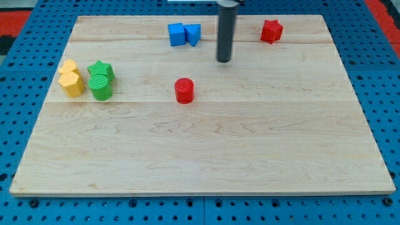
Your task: Push the blue cube along with the blue triangle closer to the red star
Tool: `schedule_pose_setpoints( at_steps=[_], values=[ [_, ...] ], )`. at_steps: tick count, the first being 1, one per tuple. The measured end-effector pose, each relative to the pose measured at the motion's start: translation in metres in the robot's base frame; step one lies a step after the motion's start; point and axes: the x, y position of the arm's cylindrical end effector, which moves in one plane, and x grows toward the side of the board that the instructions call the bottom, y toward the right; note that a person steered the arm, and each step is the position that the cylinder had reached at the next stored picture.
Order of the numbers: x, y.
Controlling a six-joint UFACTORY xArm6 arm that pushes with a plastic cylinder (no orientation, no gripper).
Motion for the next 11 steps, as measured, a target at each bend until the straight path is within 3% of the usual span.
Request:
schedule_pose_setpoints(
  at_steps=[1, 3, 5, 8, 11],
  values=[
    [-0.014, -0.062],
    [-0.088, -0.133],
    [-0.070, -0.082],
    [-0.103, -0.012],
    [-0.090, 0.045]
  ],
)
